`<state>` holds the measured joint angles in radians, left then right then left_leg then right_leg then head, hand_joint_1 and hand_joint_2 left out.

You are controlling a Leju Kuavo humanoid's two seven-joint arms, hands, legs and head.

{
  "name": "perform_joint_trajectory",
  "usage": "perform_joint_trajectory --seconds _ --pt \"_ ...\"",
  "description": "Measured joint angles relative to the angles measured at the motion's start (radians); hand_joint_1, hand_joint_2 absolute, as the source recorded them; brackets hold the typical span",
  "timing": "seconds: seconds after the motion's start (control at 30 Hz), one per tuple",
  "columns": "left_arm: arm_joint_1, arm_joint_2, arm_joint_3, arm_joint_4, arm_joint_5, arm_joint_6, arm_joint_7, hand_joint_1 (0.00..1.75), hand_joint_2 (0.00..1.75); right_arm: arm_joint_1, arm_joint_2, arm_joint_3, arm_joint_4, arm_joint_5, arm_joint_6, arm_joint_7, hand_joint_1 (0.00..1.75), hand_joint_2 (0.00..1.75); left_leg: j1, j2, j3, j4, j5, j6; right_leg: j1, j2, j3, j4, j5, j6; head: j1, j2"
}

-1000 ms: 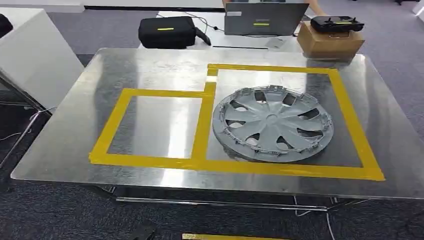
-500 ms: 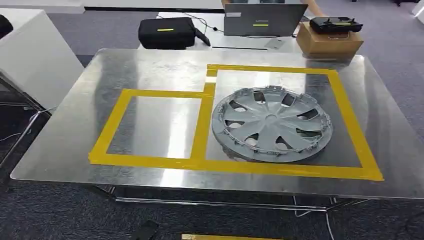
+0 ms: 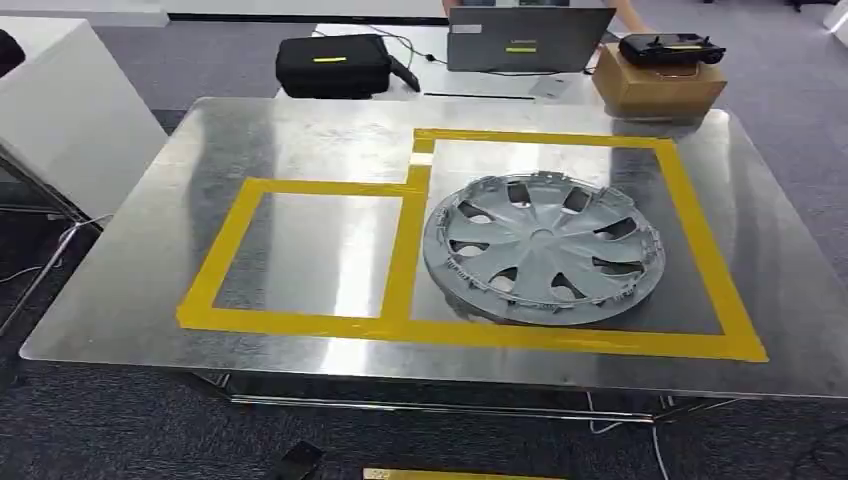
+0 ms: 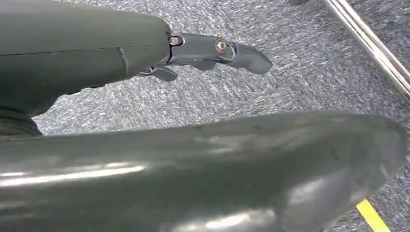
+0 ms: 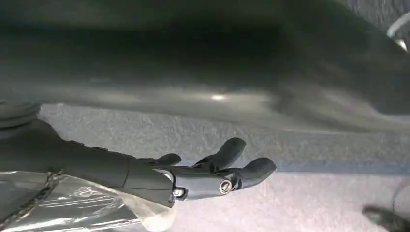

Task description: Take the parts from the cabinet and place them on the table.

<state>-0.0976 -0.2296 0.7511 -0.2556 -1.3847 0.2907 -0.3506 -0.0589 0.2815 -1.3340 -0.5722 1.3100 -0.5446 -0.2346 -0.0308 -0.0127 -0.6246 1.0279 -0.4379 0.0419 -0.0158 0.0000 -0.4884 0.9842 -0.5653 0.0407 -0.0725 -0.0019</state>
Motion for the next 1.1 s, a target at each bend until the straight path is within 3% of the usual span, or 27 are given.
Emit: perform_joint_trajectory --seconds 0.1,0.33,0.47,0.5,0.53,0.57,0.63,0.67,0.7,0.73,0.8,0.83,0.87,0.97,1.0,1.03,1.07,1.1 --pt "0.001 0.001 0.0 0.0 -0.009 -0.002 0.024 0.0 0.0 -0.006 -0.002 -0.005 0.037 -0.005 0.068 0.003 0.0 0.0 0.0 0.0 0.0 0.0 0.0 0.0 0.0 0.0 0.0 0.0 0.0 0.0 0.0 0.0" --pt "0.006 0.001 0.0 0.0 -0.018 -0.016 0.058 0.0 0.0 -0.012 -0.005 -0.005 0.082 0.014 0.096 0.002 0.0 0.0 0.0 0.0 0.0 0.0 0.0 0.0 0.0 0.0 0.0 0.0 0.0 0.0 0.0 0.0" --pt "0.009 0.002 0.002 0.0 -0.017 -0.028 0.064 0.0 0.0 -0.015 -0.006 -0.004 0.098 0.015 0.107 0.0 0.0 0.0 -0.006 0.0 0.003 0.0 -0.008 0.016 -0.004 -0.002 0.007 -0.014 0.002 0.011 -0.001 0.0" --pt "0.009 0.001 0.002 0.0 -0.017 -0.028 0.064 0.0 0.0 -0.017 -0.008 -0.004 0.099 0.016 0.107 0.0 0.0 0.0 0.001 0.0 0.014 -0.018 -0.002 0.019 0.001 -0.002 0.013 -0.016 -0.002 0.016 -0.001 0.0" --pt "0.011 0.0 0.002 0.0 -0.017 -0.028 0.066 0.0 0.0 -0.018 -0.013 -0.003 0.101 0.016 0.107 -0.001 0.0 0.0 0.007 0.0 0.025 -0.033 0.003 0.022 -0.001 -0.001 0.008 0.012 -0.02 0.014 0.001 0.0" --pt "0.01 0.0 0.002 0.0 -0.017 -0.028 0.066 0.0 0.0 -0.019 -0.013 -0.003 0.103 0.016 0.108 -0.002 0.0 0.0 0.009 0.003 0.028 -0.036 0.007 0.027 0.0 0.001 -0.02 0.069 -0.056 0.014 0.003 0.0" --pt "0.01 -0.001 0.003 0.0 -0.017 -0.03 0.066 0.0 0.0 -0.019 -0.019 -0.003 0.107 0.015 0.109 -0.002 0.0 0.0 0.009 0.004 0.028 -0.036 0.006 0.029 -0.002 0.001 -0.107 0.232 -0.134 0.018 0.003 0.0" --pt "0.011 -0.002 0.003 0.0 -0.016 -0.031 0.066 0.0 0.0 -0.018 -0.019 -0.004 0.11 0.015 0.109 -0.002 0.0 0.0 0.009 0.004 0.028 -0.035 0.005 0.028 -0.003 0.0 -0.143 0.292 -0.15 0.02 0.002 0.0" --pt "0.013 -0.002 0.004 0.0 -0.014 -0.034 0.066 0.0 0.0 -0.017 -0.019 -0.004 0.113 0.015 0.113 -0.002 0.0 0.0 0.009 0.004 0.028 -0.035 0.005 0.027 -0.003 0.0 -0.158 0.306 -0.137 0.022 0.003 0.0" --pt "0.014 -0.002 0.004 0.0 -0.011 -0.035 0.066 0.0 0.0 -0.017 -0.019 -0.004 0.116 0.015 0.116 -0.002 0.0 0.0 0.009 0.003 0.029 -0.034 0.004 0.026 -0.006 0.0 -0.147 0.267 -0.098 0.023 0.002 0.0" --pt "0.015 -0.002 0.006 0.0 -0.007 -0.043 0.063 0.0 0.0 -0.02 -0.021 -0.003 0.118 0.015 0.125 -0.002 0.0 0.0 0.01 0.003 0.031 -0.027 0.001 0.019 -0.01 -0.001 -0.069 0.085 0.007 0.024 0.002 0.0" --pt "0.015 -0.002 0.009 0.0 -0.006 -0.044 0.06 0.0 0.0 -0.022 -0.023 -0.004 0.12 0.016 0.127 -0.003 0.0 0.0 0.01 0.003 0.029 -0.019 -0.003 0.012 -0.012 -0.002 -0.037 0.009 0.032 0.022 0.004 0.0" --pt "0.015 -0.002 0.012 0.0 -0.005 -0.045 0.059 0.0 0.0 -0.023 -0.023 -0.003 0.122 0.016 0.131 -0.005 0.0 0.0 0.003 0.002 0.029 -0.012 -0.006 0.003 -0.005 0.002 -0.042 0.016 0.038 0.015 0.002 0.0" --pt "0.016 -0.002 0.019 0.0 -0.007 -0.044 0.058 0.0 0.0 -0.022 -0.023 -0.003 0.127 0.016 0.132 -0.007 0.0 0.0 0.008 0.002 0.027 -0.012 0.003 -0.013 -0.002 0.004 -0.037 0.021 0.045 -0.002 0.0 0.0" --pt "0.018 -0.001 0.021 0.0 -0.008 -0.043 0.057 0.0 0.0 -0.021 -0.023 -0.004 0.128 0.016 0.132 -0.007 0.0 0.0 0.005 0.001 0.025 -0.009 0.005 -0.017 -0.009 0.002 -0.041 0.014 0.054 -0.014 0.0 0.0" --pt "0.018 -0.001 0.023 0.0 -0.008 -0.043 0.057 0.0 0.0 -0.024 -0.021 -0.003 0.13 0.016 0.133 -0.006 0.0 0.0 0.008 0.001 0.017 0.003 -0.02 -0.025 -0.012 -0.003 -0.042 0.011 0.06 -0.022 0.0 0.0" --pt "0.019 -0.002 0.025 0.0 -0.009 -0.042 0.056 0.0 0.0 -0.024 -0.022 -0.003 0.13 0.016 0.133 -0.005 0.0 0.0 0.011 0.002 0.003 0.046 -0.065 -0.034 -0.013 -0.003 -0.048 0.011 0.065 -0.029 -0.008 0.0" --pt "0.018 -0.002 0.026 0.0 -0.01 -0.042 0.056 0.0 0.0 -0.024 -0.023 -0.003 0.13 0.016 0.133 -0.001 0.0 0.0 0.018 0.002 -0.023 0.123 -0.118 -0.042 -0.013 -0.004 -0.056 0.011 0.07 -0.031 -0.011 0.0"
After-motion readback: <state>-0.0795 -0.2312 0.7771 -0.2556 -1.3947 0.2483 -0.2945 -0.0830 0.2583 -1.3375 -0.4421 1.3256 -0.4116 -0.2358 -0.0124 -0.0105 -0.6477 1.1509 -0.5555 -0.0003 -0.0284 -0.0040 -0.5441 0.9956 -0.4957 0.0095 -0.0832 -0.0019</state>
